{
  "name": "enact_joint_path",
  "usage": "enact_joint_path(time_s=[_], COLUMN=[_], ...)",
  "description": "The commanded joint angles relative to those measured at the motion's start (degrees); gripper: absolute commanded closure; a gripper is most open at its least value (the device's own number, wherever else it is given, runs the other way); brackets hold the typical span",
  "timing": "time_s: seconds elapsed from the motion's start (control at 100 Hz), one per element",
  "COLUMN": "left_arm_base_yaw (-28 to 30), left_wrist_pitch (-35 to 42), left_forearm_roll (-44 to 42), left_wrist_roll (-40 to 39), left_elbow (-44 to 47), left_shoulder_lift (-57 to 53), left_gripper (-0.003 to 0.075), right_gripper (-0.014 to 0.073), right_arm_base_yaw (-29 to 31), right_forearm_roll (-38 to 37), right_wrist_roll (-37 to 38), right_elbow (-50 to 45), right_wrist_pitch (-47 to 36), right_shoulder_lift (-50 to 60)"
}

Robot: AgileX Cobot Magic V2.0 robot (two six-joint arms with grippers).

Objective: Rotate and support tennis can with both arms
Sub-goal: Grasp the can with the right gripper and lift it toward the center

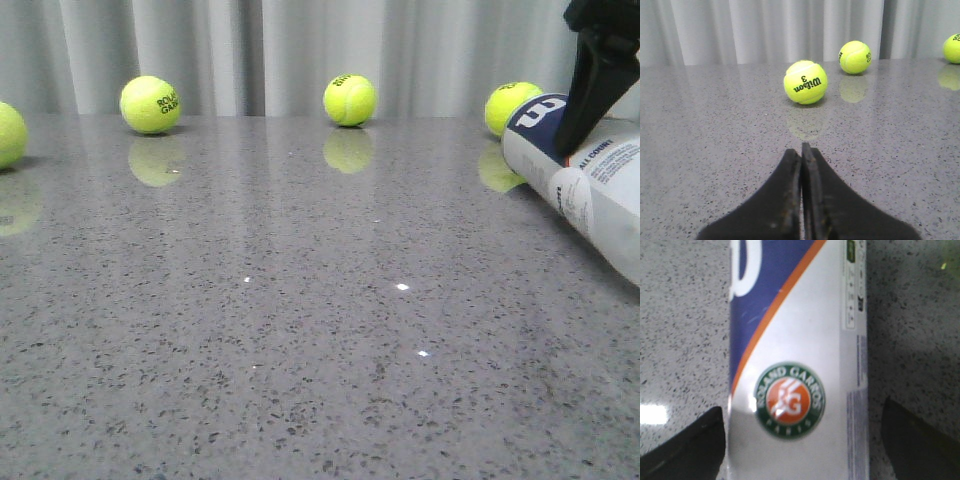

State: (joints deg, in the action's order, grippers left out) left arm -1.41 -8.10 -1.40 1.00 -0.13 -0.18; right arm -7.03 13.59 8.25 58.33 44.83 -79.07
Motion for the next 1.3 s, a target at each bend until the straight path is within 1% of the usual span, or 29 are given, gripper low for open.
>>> enact_joint_path(time_s=[0.0, 0.05, 0.1, 0.15, 0.2, 0.27, 0.32, 0.45, 0.55, 0.62, 0.69, 0.8, 0.93, 1.17, 1.23, 1.29], left_arm_base_yaw=[-0.29, -0.29, -0.29, -0.29, -0.29, -0.29, -0.29, -0.29, -0.29, -0.29, -0.29, -0.29, -0.29, -0.29, -0.29, -0.29], left_wrist_pitch=[4.70, 4.70, 4.70, 4.70, 4.70, 4.70, 4.70, 4.70, 4.70, 4.70, 4.70, 4.70, 4.70, 4.70, 4.70, 4.70], left_forearm_roll=[0.61, 0.61, 0.61, 0.61, 0.61, 0.61, 0.61, 0.61, 0.61, 0.61, 0.61, 0.61, 0.61, 0.61, 0.61, 0.61], left_wrist_roll=[-0.51, -0.51, -0.51, -0.51, -0.51, -0.51, -0.51, -0.51, -0.51, -0.51, -0.51, -0.51, -0.51, -0.51, -0.51, -0.51], left_elbow=[2.63, 2.63, 2.63, 2.63, 2.63, 2.63, 2.63, 2.63, 2.63, 2.63, 2.63, 2.63, 2.63, 2.63, 2.63, 2.63], left_shoulder_lift=[-2.32, -2.32, -2.32, -2.32, -2.32, -2.32, -2.32, -2.32, -2.32, -2.32, -2.32, -2.32, -2.32, -2.32, -2.32, -2.32], left_gripper=[0.0741, 0.0741, 0.0741, 0.0741, 0.0741, 0.0741, 0.0741, 0.0741, 0.0741, 0.0741, 0.0741, 0.0741, 0.0741, 0.0741, 0.0741, 0.0741], right_gripper=[-0.0032, -0.0024, 0.0011, 0.0074, 0.0167, 0.0274, 0.0320, 0.0333, 0.0333, 0.0333, 0.0333, 0.0333, 0.0333, 0.0333, 0.0333, 0.0333], right_arm_base_yaw=[-0.13, -0.13, -0.13, -0.13, -0.13, -0.13, -0.13, -1.48, -4.22, -6.60, -9.42, -13.88, -18.83, -24.41, -25.02, -25.42], right_forearm_roll=[1.54, 1.56, 1.56, 1.61, 1.61, 1.61, 1.61, 1.41, 0.47, 0.41, 0.41, 0.41, 0.41, 0.30, 0.30, 0.36], right_wrist_roll=[0.05, 0.05, 0.05, 0.05, 0.05, 0.05, 0.05, -0.20, -3.22, -7.74, -14.43, -27.44, -42.00, -68.73, -72.56, -74.28], right_elbow=[1.98, 1.98, 1.98, 1.98, 1.98, 1.98, 2.10, 5.09, 9.29, 12.14, 14.76, 19.00, 22.55, 24.53, 24.53, 24.53], right_wrist_pitch=[-2.84, -2.87, -3.05, -3.05, -3.05, -3.05, -3.05, -0.29, 3.12, 4.77, 6.61, 8.32, 8.04, 8.16, 8.16, 8.04], right_shoulder_lift=[0.17, -0.37, -0.63, -0.65, -0.65, -0.65, -0.65, -0.65, -0.70, -0.85, -1.71, -4.29, -7.61, -13.03, -13.78, -14.56])
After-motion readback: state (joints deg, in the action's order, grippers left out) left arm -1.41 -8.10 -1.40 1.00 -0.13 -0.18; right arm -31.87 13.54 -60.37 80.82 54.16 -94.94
